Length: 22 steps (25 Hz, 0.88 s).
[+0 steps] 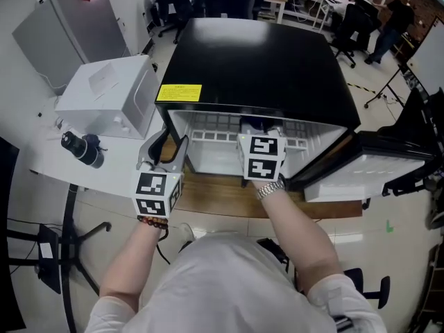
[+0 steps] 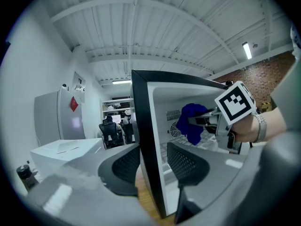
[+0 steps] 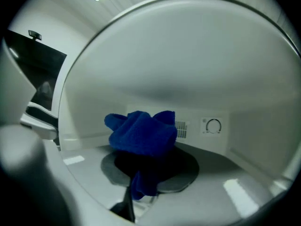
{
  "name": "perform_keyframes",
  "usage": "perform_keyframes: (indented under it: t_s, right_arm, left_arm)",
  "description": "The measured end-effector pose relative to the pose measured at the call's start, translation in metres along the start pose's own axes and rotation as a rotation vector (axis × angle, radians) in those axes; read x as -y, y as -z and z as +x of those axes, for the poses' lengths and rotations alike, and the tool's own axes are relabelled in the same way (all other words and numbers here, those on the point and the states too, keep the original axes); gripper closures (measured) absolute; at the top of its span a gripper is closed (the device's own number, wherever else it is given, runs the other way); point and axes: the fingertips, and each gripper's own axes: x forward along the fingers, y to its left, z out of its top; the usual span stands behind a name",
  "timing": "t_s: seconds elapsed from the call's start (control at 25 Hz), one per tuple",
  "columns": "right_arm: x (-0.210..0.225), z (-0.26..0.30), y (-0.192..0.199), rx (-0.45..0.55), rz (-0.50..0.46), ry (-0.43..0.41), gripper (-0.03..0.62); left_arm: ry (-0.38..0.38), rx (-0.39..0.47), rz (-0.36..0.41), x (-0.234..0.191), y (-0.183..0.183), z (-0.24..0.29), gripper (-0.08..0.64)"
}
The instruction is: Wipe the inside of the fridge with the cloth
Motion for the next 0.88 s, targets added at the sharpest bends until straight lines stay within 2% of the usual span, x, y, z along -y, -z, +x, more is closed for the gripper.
perform_keyframes:
  t_s: [0.24, 0.44, 0.64, 0.88]
  right_arm:
    - [-0.078, 0.009, 0.001, -0.003, 0.042, -0.153, 0.506]
    - [-0.118, 0.015, 0.019, -0.050, 0.066, -0.220, 0.506]
    - [-0.131, 0.020, 0.043, -0.100, 0.051, -0.213, 0.506]
    - [-0.113, 0.014, 0.043, -0.099, 0.011, -0.163, 0.506]
  left_arm:
    - [0.029, 0.004, 0.006, 0.001, 0.000, -0.002, 0.388]
    - [0.055, 0.004, 0.031, 0.000, 0.004, -0.004, 0.394]
    - [0.076, 0.011, 0.040, -0.002, 0.003, -0.005, 0.406]
    - [0.084, 0.011, 0.036, -0.002, 0.003, -0.006, 0.410]
